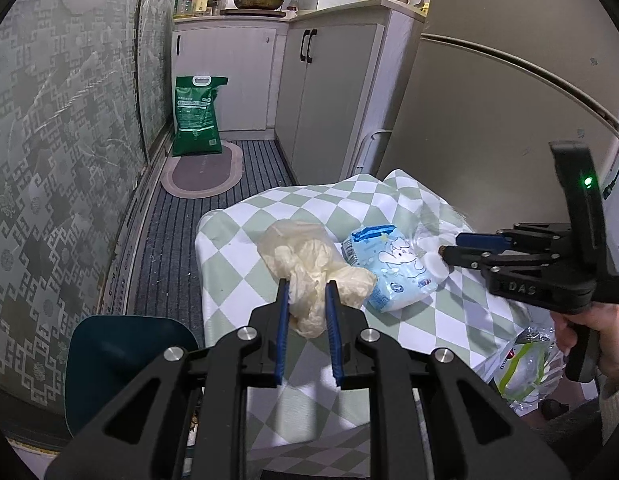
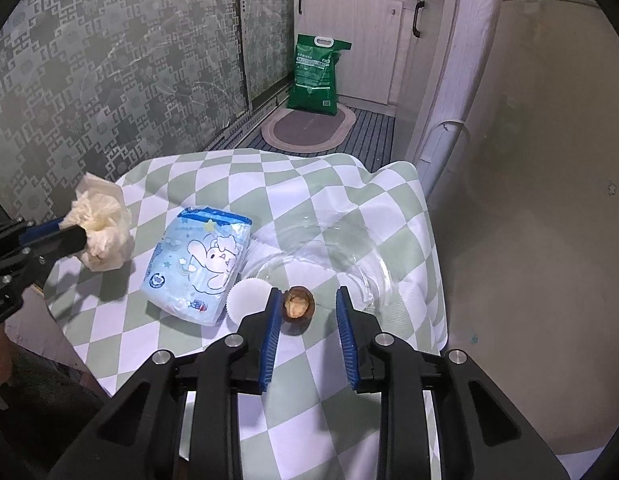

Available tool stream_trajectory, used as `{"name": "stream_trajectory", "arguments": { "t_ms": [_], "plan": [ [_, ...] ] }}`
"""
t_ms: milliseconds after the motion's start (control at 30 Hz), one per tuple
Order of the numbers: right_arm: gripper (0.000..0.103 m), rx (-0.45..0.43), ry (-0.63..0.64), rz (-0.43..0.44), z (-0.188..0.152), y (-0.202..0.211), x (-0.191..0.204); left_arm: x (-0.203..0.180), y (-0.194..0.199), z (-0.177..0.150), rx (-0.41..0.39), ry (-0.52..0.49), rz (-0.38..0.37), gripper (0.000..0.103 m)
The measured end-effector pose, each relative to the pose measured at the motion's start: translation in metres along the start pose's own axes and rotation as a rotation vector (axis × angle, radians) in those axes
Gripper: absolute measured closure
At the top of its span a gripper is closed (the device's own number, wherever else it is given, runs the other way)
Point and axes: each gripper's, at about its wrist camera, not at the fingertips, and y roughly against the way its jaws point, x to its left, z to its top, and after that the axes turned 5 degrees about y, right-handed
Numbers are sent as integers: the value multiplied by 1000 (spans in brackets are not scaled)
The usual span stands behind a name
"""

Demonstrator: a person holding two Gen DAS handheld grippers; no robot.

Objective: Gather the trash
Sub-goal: 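Lift the plastic bag with the left tool while the right tool grasps the brown nut, then carry the plastic bag and the nut over the teal bin with both tools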

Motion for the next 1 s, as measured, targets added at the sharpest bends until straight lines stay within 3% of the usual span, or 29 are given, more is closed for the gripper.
{"name": "stream_trajectory", "arguments": {
  "t_ms": [267,667,1000],
  "plan": [
    [88,17,19,1,2,-6,6,-1,4,2,-11,1,-5,84],
    [89,6,9,0,3,-1,8,-2,12,5,-36,8,-15,84],
    [89,-57,17,26,19,19,22,15,39,13,-118,43,-6,84]
  ]
}}
